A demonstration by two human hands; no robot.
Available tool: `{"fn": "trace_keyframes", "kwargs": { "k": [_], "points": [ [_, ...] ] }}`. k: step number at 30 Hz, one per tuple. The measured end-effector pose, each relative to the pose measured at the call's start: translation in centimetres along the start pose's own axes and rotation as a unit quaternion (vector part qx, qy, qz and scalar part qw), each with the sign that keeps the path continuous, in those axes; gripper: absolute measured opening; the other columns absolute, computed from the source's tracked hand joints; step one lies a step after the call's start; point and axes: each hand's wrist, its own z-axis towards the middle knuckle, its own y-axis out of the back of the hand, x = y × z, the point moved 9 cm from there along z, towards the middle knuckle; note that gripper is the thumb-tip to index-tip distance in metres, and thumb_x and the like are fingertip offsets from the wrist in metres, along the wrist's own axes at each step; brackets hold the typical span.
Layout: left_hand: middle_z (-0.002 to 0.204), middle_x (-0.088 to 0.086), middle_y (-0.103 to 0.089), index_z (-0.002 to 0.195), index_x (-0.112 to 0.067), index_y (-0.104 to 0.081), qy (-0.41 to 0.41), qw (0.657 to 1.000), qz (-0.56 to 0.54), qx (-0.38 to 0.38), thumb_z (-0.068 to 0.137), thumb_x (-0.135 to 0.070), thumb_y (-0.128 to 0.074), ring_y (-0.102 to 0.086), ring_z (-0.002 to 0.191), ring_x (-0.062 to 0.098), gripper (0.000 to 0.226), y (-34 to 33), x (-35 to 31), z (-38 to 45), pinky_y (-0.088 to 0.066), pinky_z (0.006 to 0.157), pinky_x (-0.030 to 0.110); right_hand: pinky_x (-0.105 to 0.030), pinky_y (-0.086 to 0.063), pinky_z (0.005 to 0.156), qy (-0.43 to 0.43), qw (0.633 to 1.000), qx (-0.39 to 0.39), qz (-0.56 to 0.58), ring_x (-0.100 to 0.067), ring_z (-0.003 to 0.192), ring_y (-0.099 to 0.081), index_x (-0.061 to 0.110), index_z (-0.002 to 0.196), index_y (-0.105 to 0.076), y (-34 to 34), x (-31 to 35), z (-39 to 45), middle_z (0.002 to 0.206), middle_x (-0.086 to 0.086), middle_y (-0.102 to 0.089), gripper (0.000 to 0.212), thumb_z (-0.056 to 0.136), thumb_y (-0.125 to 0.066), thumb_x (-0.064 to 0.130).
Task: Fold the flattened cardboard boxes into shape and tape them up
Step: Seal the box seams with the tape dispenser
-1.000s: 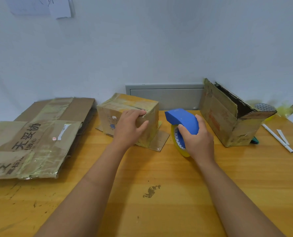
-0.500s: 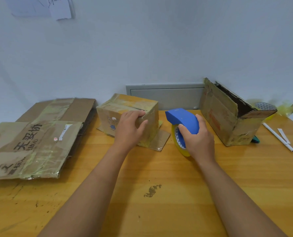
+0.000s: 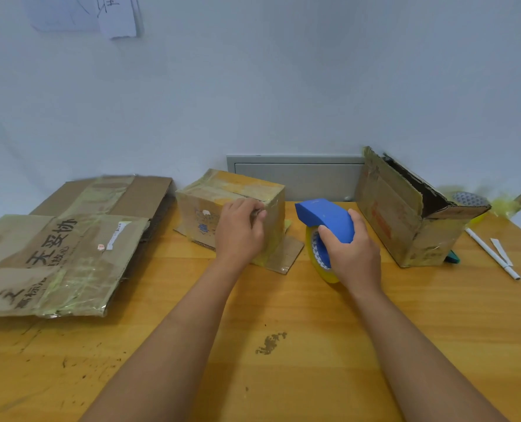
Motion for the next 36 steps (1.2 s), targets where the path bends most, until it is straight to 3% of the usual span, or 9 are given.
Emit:
{"fn": "trace_keyframes", "kwargs": {
  "k": [5,10,14,21,25,29,31,33,36],
  "points": [
    [0.096,-0.009,-0.061,0.096,-0.017,-0.063,-0.005,0.999,-0.015,0.044,0.096,-0.016,-0.059,-0.052,0.101,0.016,0.004,-0.1,0.2,0.3,-0.038,0.078,0.026,-0.042,-0.049,0.089,-0.004,1.0,0.004,0.001,-0.027,0.115,-0.054,0.03,0.151,-0.037,0.0,0.3,0.0,0.127,0.0,-0.057,0.081,0.081,-0.056,0.067],
    [0.113,-0.009,-0.057,0.123,-0.02,-0.063,-0.023,0.995,0.062,0.076,0.1,-0.033,-0.055,-0.044,0.112,0.013,0.028,-0.8,-0.1,0.6,-0.033,0.083,0.022,-0.043,-0.049,0.088,-0.001,1.0,0.0,0.003,-0.027,0.115,-0.054,0.03,0.151,-0.037,0.3,0.3,-0.2,0.126,-0.001,-0.058,0.076,0.087,-0.062,0.061],
    [0.104,-0.008,-0.062,0.111,-0.018,-0.071,-0.006,0.998,0.062,0.03,0.1,-0.025,-0.056,-0.048,0.103,0.013,0.02,-0.4,-0.4,0.6,-0.036,0.074,0.024,-0.041,-0.048,0.087,0.0,1.0,0.004,0.004,-0.027,0.115,-0.054,0.028,0.151,-0.036,0.2,0.5,-0.4,0.123,0.0,-0.056,0.075,0.088,-0.063,0.059],
    [0.105,-0.008,-0.063,0.105,-0.018,-0.069,-0.002,0.995,0.095,0.026,0.1,-0.02,-0.053,-0.053,0.101,0.015,0.017,1.1,-0.1,0.3,-0.046,0.07,0.034,-0.042,-0.049,0.083,-0.001,0.999,0.028,0.028,-0.019,0.104,-0.052,0.031,0.149,-0.034,0.8,0.5,-1.3,0.117,0.006,-0.052,0.071,0.09,-0.054,0.065],
    [0.105,-0.009,-0.062,0.1,-0.019,-0.067,-0.01,0.994,0.105,0.028,0.099,-0.016,-0.053,-0.055,0.096,0.015,0.014,2.6,0.6,-0.1,-0.04,0.064,0.03,-0.03,-0.039,0.081,-0.014,0.99,0.078,0.114,-0.011,0.104,-0.05,0.026,0.151,-0.038,1.2,0.9,-1.1,0.132,0.003,-0.054,0.051,0.102,-0.046,0.038],
    [0.111,-0.007,-0.061,0.1,-0.018,-0.065,-0.002,0.994,0.103,0.044,0.101,-0.018,-0.051,-0.054,0.099,0.017,0.014,3.4,1.4,-0.3,-0.046,0.067,0.034,-0.022,-0.043,0.068,0.046,0.99,0.12,0.063,-0.003,0.09,-0.058,0.026,0.146,-0.045,2.2,2.7,-3.3,0.117,0.009,-0.06,0.055,0.094,-0.065,0.029],
    [0.112,-0.005,-0.06,0.101,-0.016,-0.065,-0.002,0.994,0.096,0.051,0.101,-0.017,-0.051,-0.053,0.101,0.019,0.014,3.5,1.2,-0.4,-0.045,0.07,0.035,-0.028,-0.045,0.076,0.072,0.986,0.15,-0.005,-0.013,0.103,-0.058,0.024,0.15,-0.039,2.1,3.0,-5.0,0.132,0.002,-0.057,0.065,0.092,-0.067,0.03],
    [0.11,-0.002,-0.06,0.1,-0.015,-0.065,-0.014,0.993,0.099,0.056,0.1,-0.016,-0.052,-0.051,0.102,0.02,0.014,3.4,0.6,-0.7,-0.041,0.073,0.033,-0.034,-0.044,0.096,0.087,0.975,0.173,-0.106,-0.021,0.128,-0.049,0.02,0.157,-0.027,1.8,3.0,-6.5,0.15,0.0,-0.045,0.076,0.093,-0.065,0.034],
    [0.108,-0.002,-0.06,0.1,-0.015,-0.066,-0.026,0.992,0.11,0.059,0.099,-0.018,-0.054,-0.051,0.102,0.02,0.013,3.5,-0.4,-1.3,-0.035,0.073,0.03,-0.04,-0.037,0.111,0.1,0.948,0.191,-0.233,-0.024,0.14,-0.039,0.017,0.159,-0.016,1.7,3.0,-8.4,0.155,-0.002,-0.039,0.081,0.096,-0.062,0.039]
  ]
}}
